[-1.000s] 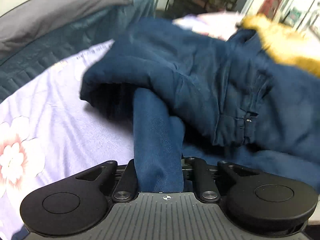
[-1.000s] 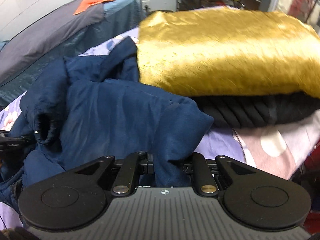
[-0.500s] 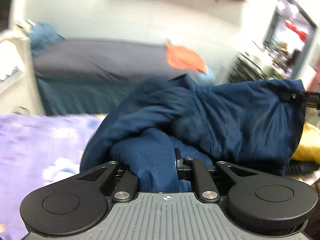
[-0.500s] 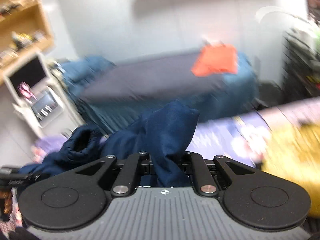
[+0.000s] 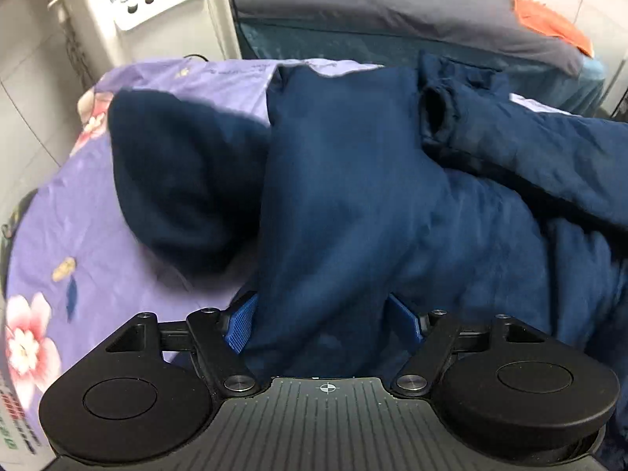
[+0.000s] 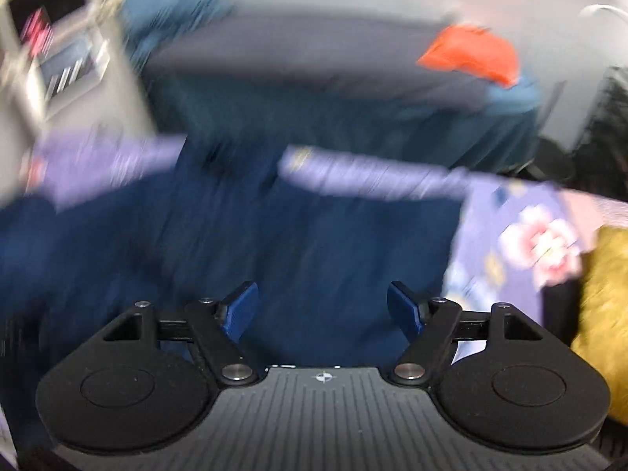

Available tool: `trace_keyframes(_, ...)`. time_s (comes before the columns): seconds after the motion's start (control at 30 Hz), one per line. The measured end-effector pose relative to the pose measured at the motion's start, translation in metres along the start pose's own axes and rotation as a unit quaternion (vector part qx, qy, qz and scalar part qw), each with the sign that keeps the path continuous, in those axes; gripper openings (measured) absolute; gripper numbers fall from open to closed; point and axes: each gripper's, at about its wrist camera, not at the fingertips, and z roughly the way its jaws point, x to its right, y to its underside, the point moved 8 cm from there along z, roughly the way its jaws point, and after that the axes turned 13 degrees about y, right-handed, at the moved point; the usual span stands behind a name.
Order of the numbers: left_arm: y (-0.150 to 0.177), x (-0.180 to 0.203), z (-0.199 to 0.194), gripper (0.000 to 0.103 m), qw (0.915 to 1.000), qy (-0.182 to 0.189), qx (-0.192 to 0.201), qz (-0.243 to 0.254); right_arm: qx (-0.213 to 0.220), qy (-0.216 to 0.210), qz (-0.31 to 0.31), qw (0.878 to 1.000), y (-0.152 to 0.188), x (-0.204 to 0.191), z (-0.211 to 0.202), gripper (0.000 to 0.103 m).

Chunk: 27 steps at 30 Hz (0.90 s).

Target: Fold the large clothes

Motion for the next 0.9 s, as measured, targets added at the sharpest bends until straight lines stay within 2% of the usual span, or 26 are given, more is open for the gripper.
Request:
trace_keyframes(0.07, 0.006, 0.004, -0.011, 0.103, 0.9998, -0.004, 0.016, 0.015, -0.007, -0.012, -0.029, 0.999, 0.021, -0.020, -0.002, 0.077)
trace_keyframes(0.17, 0.001, -0.005, -0.020, 0.103, 0.9991, -0.025, 0.018, 0.029, -0.016, -0.028, -0.057, 0.998, 0.044, -0.039, -0.010, 0.083)
trace_keyframes(0.23, -0.010, -0.011, -0.020, 0.103, 0.9990, -0.030, 0.023, 0.022, -0.010, -0.017, -0.079, 0.997, 0.049, -0.046, -0.017, 0.083)
trace_keyframes(0.3, -0.020, -0.025, -0.032, 0.103, 0.9983, -0.018, 0.055, -0.012, -0.001, 0.002, -0.099, 0.995, 0.050, -0.046, -0.017, 0.083)
trace_keyframes(0.37, -0.029, -0.047, -0.049, 0.103, 0.9936, 0.004, 0.093, -0.063, 0.002, 0.016, -0.099, 0.995, 0.048, -0.040, -0.012, 0.083)
trace_keyframes(0.5, -0.052, -0.093, -0.075, 0.103, 0.9734, 0.028, 0.154, -0.167, 0.002, 0.024, -0.059, 0.998, 0.040, -0.023, -0.011, 0.087)
trace_keyframes(0.57, -0.065, -0.116, -0.075, 0.103, 0.9643, 0.044, 0.159, -0.207, -0.001, 0.030, -0.041, 0.999, 0.039, -0.015, -0.010, 0.088)
trace_keyframes(0.63, -0.079, -0.129, -0.071, 0.103, 0.9593, 0.054, 0.153, -0.231, -0.002, 0.037, -0.031, 0.999, 0.039, -0.010, -0.009, 0.089)
trace_keyframes(0.7, -0.091, -0.130, -0.066, 0.103, 0.9601, 0.053, 0.156, -0.226, 0.010, 0.049, -0.038, 0.998, 0.036, -0.010, -0.009, 0.089)
trace_keyframes(0.8, -0.102, -0.113, -0.053, 0.103, 0.9713, 0.038, 0.143, -0.186, 0.046, 0.051, -0.098, 0.993, 0.021, -0.028, -0.008, 0.089)
trace_keyframes(0.87, -0.103, -0.103, -0.039, 0.103, 0.9749, 0.026, 0.132, -0.178, 0.077, 0.055, -0.171, 0.981, 0.012, -0.054, 0.003, 0.094)
trace_keyframes(0.9, -0.101, -0.098, -0.031, 0.103, 0.9753, 0.027, 0.125, -0.180, 0.093, 0.067, -0.218, 0.969, 0.010, -0.070, 0.015, 0.094)
